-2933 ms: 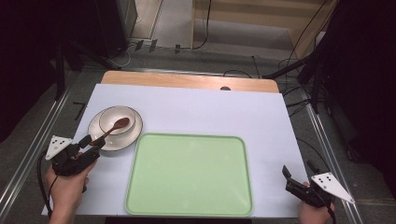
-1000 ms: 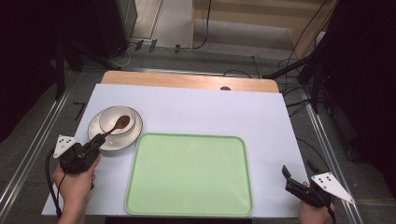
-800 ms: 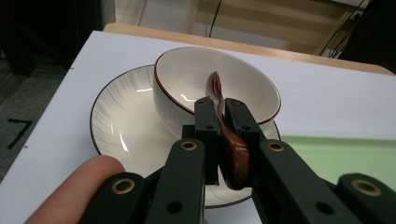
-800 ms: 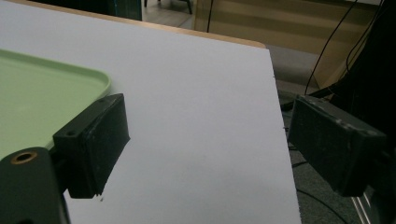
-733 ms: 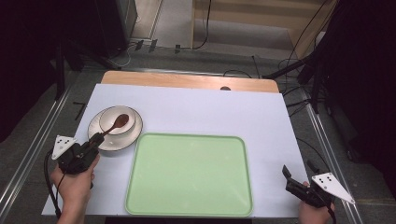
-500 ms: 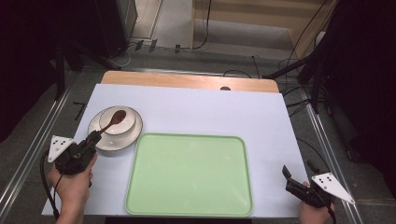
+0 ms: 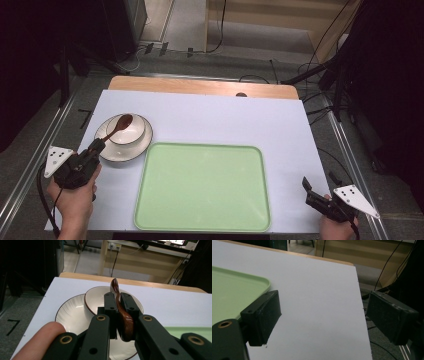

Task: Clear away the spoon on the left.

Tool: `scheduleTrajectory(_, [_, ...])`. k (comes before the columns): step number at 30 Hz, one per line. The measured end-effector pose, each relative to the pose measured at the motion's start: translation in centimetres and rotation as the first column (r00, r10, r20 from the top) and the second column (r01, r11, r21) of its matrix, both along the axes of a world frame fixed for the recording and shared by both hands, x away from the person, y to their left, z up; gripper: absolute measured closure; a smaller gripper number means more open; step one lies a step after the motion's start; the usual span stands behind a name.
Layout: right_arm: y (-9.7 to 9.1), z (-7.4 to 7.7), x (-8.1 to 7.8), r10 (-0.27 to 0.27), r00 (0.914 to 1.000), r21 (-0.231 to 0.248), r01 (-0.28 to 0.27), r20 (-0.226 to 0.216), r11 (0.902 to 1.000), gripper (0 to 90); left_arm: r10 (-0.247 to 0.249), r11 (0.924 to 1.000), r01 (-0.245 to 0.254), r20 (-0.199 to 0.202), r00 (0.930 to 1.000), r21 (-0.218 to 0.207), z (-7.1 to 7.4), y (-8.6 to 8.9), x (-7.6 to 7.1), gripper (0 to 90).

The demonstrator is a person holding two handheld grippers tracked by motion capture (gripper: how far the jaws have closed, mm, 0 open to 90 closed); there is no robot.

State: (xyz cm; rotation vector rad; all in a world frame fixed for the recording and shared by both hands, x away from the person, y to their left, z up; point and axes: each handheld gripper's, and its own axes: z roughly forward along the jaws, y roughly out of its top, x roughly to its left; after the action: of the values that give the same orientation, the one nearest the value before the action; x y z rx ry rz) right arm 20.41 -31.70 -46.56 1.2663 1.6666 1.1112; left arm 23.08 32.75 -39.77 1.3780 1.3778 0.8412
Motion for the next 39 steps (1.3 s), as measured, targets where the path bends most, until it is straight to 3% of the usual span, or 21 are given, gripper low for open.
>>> scheduleTrajectory(16, [-0.2, 0.0, -0.1, -0.004, 1.0000, 0.006, 0.004, -0.001, 1.0000, 13.1, -0.068, 0.9977, 0.067, 0.033, 0.9972, 0.005, 1.0, -2.2, -0.8, 85.1])
scheduleTrajectory(24, [-0.3, 0.0, 0.0, -0.009, 1.0000, 0.012, 0.009, -0.003, 0.9999, 13.1, -0.100, 0.9950, 0.100, 0.020, 0.9948, 0.003, 0.4, -3.6, -0.8, 85.1])
scheduleTrajectory(39, [-0.4, 0.0, -0.1, -0.013, 0.9999, 0.016, 0.013, 0.002, 0.9998, 13.1, -0.140, 0.9901, 0.140, 0.006, 0.9901, 0.004, -0.7, -5.5, -2.1, 85.1])
